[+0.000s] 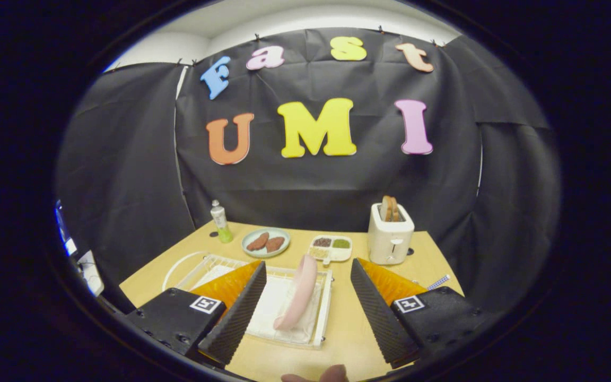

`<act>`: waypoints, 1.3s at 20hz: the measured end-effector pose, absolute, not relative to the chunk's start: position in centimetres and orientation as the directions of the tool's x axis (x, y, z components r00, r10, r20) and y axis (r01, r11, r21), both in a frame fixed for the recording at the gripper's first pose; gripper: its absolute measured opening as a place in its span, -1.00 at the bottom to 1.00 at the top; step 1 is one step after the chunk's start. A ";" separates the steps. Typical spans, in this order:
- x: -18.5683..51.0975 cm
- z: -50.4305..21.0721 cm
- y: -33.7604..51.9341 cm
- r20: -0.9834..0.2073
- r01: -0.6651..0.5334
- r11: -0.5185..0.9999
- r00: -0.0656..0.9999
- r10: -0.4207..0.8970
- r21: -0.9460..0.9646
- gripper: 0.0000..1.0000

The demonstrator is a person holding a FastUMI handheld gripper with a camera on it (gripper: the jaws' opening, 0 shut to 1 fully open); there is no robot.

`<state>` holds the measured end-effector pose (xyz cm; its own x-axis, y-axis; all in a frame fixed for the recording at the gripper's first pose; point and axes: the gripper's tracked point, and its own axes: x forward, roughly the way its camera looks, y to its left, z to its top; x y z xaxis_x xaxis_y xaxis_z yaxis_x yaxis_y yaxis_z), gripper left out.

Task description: Take the plate from the dish rack, then take the spoon from the basket and place it into the plate.

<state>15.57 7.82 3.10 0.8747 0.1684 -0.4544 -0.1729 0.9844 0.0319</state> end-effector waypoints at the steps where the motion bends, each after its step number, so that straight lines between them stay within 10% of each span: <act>1: 16.5 2.3 7.9 -0.501 -0.174 0.984 0.849 0.168 0.035 1.00; 15: 23.2 -7.8 10.8 -0.823 -0.044 0.990 0.552 0.135 0.134 0.95; 23: 23.5 -9.7 10.6 -0.874 0.045 0.997 0.484 0.033 0.062 -0.17; 26: 23.1 -9.6 10.0 -0.881 0.075 0.997 0.473 -0.014 0.024 -0.23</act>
<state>23.11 10.03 -9.65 0.4731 -0.0143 -0.8809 0.0754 0.9969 0.0244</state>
